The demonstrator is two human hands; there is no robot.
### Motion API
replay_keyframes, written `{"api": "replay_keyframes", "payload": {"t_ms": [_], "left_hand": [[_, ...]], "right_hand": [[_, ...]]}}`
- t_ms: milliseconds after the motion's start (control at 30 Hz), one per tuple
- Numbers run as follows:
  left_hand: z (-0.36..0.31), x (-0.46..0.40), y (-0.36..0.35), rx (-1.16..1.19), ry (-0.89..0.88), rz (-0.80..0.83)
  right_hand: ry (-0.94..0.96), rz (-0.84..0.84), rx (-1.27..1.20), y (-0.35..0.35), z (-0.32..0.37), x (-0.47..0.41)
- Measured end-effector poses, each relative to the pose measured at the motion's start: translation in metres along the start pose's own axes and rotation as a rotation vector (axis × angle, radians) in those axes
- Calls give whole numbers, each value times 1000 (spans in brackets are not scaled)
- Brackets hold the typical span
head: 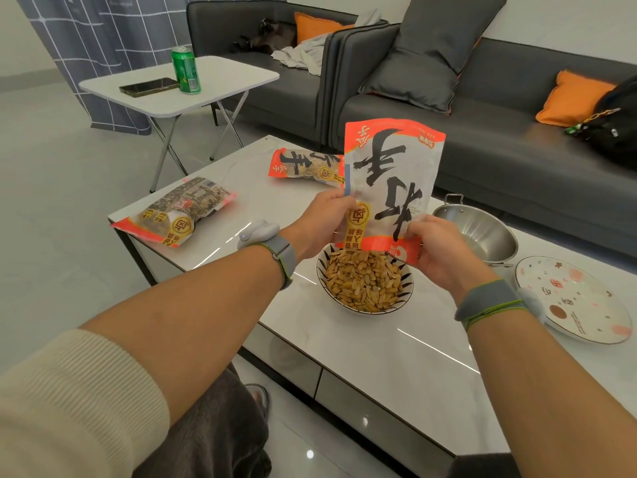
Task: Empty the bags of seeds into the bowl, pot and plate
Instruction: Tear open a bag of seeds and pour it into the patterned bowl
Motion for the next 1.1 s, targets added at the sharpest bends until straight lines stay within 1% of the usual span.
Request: {"api": "replay_keyframes", "payload": {"t_ms": [100,167,300,433,633,733,900,967,1033,1100], "left_hand": [[-1,-3,6,91,11,-37],[0,-4,9,110,23,-50],[4,-4,5,95,58,-31],[9,-2,4,177,109,-27],[16,2,10,207,208,-78],[20,4,6,241,246,-41],[25,11,-5,310,285,35],[23,18,-14,241,300,104],[24,27,-23,164,328,186],[25,37,-37,132,366,258]], "right_hand": [[-25,-14,-83,6,3,0],[-35,-13,-118,7,5,1],[-54,-1,-120,7,3,2],[-61,16,-120,9,1,0],[-92,-18,-148,16,-2,2],[-128,-4,-144,19,-6,6],[-106,91,-54,24,-4,17],[-89,92,-96,30,0,24],[-66,53,-141,38,3,28],[-32,4,-111,54,7,34]]}}
Point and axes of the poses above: each hand's wrist, its own x-axis away from the middle knuckle, its own y-axis out of the back of the hand, z = x × y, the point moved 10 cm from there along -x, towards the middle knuckle, and after that the axes turned 1 degree about -x, right-handed, at the moved point
